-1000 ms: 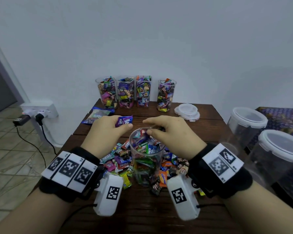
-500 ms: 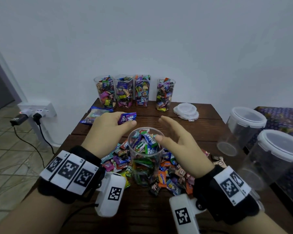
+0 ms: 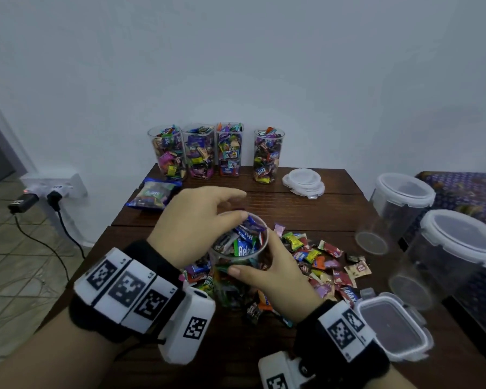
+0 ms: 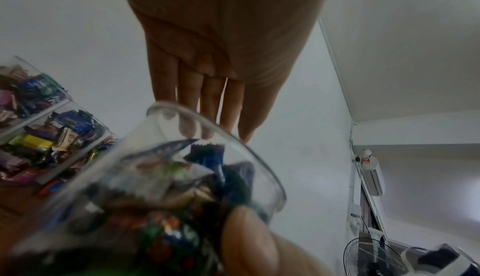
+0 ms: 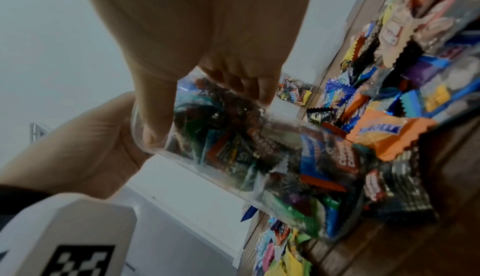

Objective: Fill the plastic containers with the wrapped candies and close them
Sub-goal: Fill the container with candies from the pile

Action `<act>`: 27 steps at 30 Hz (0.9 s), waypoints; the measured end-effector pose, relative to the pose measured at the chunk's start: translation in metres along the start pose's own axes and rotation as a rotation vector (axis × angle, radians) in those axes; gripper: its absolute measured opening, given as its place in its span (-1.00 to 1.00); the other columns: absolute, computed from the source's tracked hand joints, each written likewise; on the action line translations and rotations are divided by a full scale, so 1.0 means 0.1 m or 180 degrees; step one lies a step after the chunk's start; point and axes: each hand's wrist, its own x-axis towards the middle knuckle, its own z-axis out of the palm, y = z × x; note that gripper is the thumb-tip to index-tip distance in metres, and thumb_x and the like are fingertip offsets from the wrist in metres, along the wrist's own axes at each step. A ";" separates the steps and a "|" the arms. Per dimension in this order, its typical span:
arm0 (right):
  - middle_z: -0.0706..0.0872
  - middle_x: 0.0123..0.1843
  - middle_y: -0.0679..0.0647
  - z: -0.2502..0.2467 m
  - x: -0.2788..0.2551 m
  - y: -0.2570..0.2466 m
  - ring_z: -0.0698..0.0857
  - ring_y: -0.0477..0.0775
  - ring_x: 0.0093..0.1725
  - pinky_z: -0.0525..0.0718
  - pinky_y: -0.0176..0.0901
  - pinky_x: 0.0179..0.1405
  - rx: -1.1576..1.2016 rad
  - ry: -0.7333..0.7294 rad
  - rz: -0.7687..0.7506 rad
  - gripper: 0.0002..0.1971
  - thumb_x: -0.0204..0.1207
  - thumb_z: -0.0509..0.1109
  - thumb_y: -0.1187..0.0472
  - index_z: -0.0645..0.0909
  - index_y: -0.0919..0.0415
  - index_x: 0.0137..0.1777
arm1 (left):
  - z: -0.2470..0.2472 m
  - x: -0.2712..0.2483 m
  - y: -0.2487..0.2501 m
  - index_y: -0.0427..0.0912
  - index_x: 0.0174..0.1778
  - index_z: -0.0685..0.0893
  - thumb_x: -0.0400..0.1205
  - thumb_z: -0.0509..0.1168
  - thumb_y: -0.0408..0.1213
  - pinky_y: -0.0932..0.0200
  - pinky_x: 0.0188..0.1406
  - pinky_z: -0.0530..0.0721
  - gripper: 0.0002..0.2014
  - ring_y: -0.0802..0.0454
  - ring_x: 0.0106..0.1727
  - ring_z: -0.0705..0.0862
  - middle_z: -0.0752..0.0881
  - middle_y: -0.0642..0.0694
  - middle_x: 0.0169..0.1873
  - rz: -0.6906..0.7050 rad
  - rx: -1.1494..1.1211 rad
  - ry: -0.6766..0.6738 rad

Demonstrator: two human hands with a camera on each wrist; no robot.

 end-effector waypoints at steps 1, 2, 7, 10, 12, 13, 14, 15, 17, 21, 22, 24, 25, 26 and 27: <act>0.66 0.26 -0.21 0.00 0.00 0.00 0.62 -0.28 0.26 0.59 -0.28 0.29 -0.0020 0.0024 -0.0003 -0.27 0.35 0.59 0.31 0.36 -0.08 0.47 | -0.01 0.00 -0.01 0.08 0.25 0.70 0.57 0.39 -0.12 0.24 0.11 0.63 -0.69 0.30 0.00 0.67 0.71 0.19 -0.06 0.0055 -0.0007 0.0097; 0.66 0.25 -0.23 0.00 0.00 0.01 0.62 -0.31 0.25 0.58 -0.31 0.29 -0.0039 0.0040 -0.0003 -0.26 0.35 0.59 0.31 0.36 -0.09 0.46 | -0.02 0.01 0.00 0.06 0.21 0.72 0.57 0.39 -0.14 0.26 0.06 0.64 -0.72 0.31 -0.06 0.68 0.71 0.20 -0.10 0.0115 -0.0014 0.0158; 0.64 0.26 -0.27 0.01 0.00 0.03 0.60 -0.33 0.26 0.57 -0.34 0.25 -0.0092 0.0073 -0.0048 -0.26 0.35 0.60 0.28 0.36 -0.11 0.47 | 0.03 0.05 0.05 0.09 0.03 0.78 0.59 0.34 -0.11 0.12 0.07 0.63 -0.84 0.23 -0.02 0.65 0.71 0.17 -0.06 0.0429 0.0519 -0.0118; 0.62 0.28 -0.34 0.01 0.01 0.03 0.57 -0.33 0.30 0.55 -0.37 0.27 -0.0160 0.0087 -0.0102 -0.27 0.36 0.59 0.29 0.35 -0.19 0.43 | 0.09 0.06 0.11 0.11 0.00 0.79 0.60 0.30 -0.07 0.03 0.10 0.60 -0.83 0.15 0.06 0.65 0.71 0.15 0.02 0.0524 0.1072 -0.0602; 0.62 0.29 -0.29 0.00 0.01 0.04 0.58 -0.31 0.30 0.56 -0.32 0.30 -0.0137 0.0098 -0.0098 -0.28 0.36 0.59 0.29 0.35 -0.14 0.44 | 0.09 0.08 0.13 0.11 0.00 0.78 0.60 0.30 -0.10 0.03 0.11 0.61 -0.83 0.15 0.05 0.66 0.72 0.14 0.01 0.0502 0.1035 -0.0662; 0.63 0.28 -0.27 0.00 0.01 0.04 0.59 -0.31 0.29 0.56 -0.33 0.28 -0.0119 0.0102 -0.0090 -0.28 0.36 0.59 0.30 0.36 -0.12 0.45 | 0.07 0.08 0.14 0.10 0.00 0.78 0.60 0.30 -0.11 0.05 0.10 0.61 -0.84 0.18 0.02 0.65 0.72 0.15 -0.01 0.0465 0.0905 -0.0568; 0.64 0.26 -0.28 -0.01 0.01 0.04 0.60 -0.32 0.27 0.56 -0.35 0.27 -0.0109 0.0103 -0.0085 -0.28 0.36 0.59 0.30 0.36 -0.11 0.45 | 0.05 0.09 0.14 0.09 0.00 0.77 0.61 0.30 -0.13 0.09 0.09 0.62 -0.84 0.20 0.00 0.65 0.72 0.15 -0.03 0.0403 0.0785 -0.0418; 0.64 0.24 -0.31 -0.01 0.00 0.04 0.60 -0.32 0.26 0.57 -0.36 0.26 -0.0112 0.0100 -0.0082 -0.28 0.36 0.59 0.29 0.37 -0.11 0.45 | 0.02 0.08 0.14 0.07 0.02 0.77 0.61 0.29 -0.13 0.14 0.08 0.61 -0.84 0.22 -0.02 0.64 0.72 0.15 -0.05 0.0340 0.0715 -0.0234; 0.64 0.22 -0.34 0.00 0.00 0.04 0.60 -0.32 0.26 0.57 -0.36 0.26 -0.0126 0.0096 -0.0057 -0.27 0.36 0.59 0.28 0.36 -0.11 0.47 | 0.00 0.07 0.13 0.05 0.02 0.76 0.61 0.30 -0.11 0.17 0.05 0.60 -0.84 0.20 -0.04 0.65 0.71 0.14 -0.08 0.0217 0.0735 -0.0005; 0.62 0.29 -0.29 0.01 -0.01 0.02 0.57 -0.36 0.28 0.53 -0.46 0.23 -0.0184 0.0122 -0.0107 -0.26 0.37 0.58 0.30 0.34 -0.06 0.50 | 0.08 0.01 0.15 0.11 0.02 0.76 0.57 0.33 -0.04 0.07 0.08 0.62 -0.82 0.15 0.00 0.67 0.75 0.11 -0.06 0.0027 0.0923 -0.0531; 0.61 0.29 -0.31 0.01 -0.01 0.02 0.57 -0.39 0.27 0.52 -0.48 0.22 -0.0221 0.0121 -0.0104 -0.28 0.38 0.57 0.29 0.35 -0.09 0.48 | 0.10 0.00 0.15 0.11 0.05 0.76 0.57 0.32 -0.05 0.07 0.10 0.62 -0.82 0.15 0.01 0.66 0.75 0.11 -0.04 0.0003 0.0874 -0.0579; 0.60 0.24 -0.40 0.00 -0.04 0.00 0.56 -0.44 0.24 0.52 -0.51 0.19 -0.0399 0.0097 -0.0040 -0.31 0.39 0.56 0.24 0.33 -0.27 0.40 | 0.11 -0.02 0.12 0.10 0.08 0.75 0.59 0.32 -0.09 0.06 0.14 0.62 -0.81 0.18 0.03 0.66 0.74 0.13 -0.02 0.0007 0.0661 -0.0493; 0.59 0.23 -0.41 0.00 -0.06 0.00 0.56 -0.44 0.23 0.53 -0.47 0.20 -0.0542 0.0069 0.0015 -0.33 0.40 0.56 0.20 0.32 -0.34 0.36 | 0.11 -0.03 0.11 0.10 0.08 0.75 0.59 0.32 -0.10 0.06 0.14 0.62 -0.81 0.19 0.03 0.66 0.74 0.14 -0.03 0.0035 0.0539 -0.0412; 0.59 0.24 -0.38 -0.01 -0.09 0.02 0.56 -0.41 0.24 0.56 -0.38 0.24 -0.0715 0.0046 0.0059 -0.36 0.40 0.55 0.16 0.33 -0.35 0.34 | 0.11 -0.05 0.09 0.10 0.07 0.75 0.59 0.32 -0.10 0.05 0.13 0.63 -0.82 0.21 0.02 0.66 0.74 0.15 -0.04 0.0068 0.0416 -0.0319; 0.58 0.27 -0.34 -0.02 -0.12 0.04 0.55 -0.37 0.25 0.56 -0.27 0.29 -0.0915 0.0042 0.0094 -0.39 0.41 0.54 0.12 0.34 -0.31 0.35 | 0.11 -0.06 0.07 0.10 0.05 0.76 0.59 0.32 -0.10 0.05 0.11 0.64 -0.83 0.23 -0.01 0.66 0.73 0.17 -0.06 0.0092 0.0285 -0.0206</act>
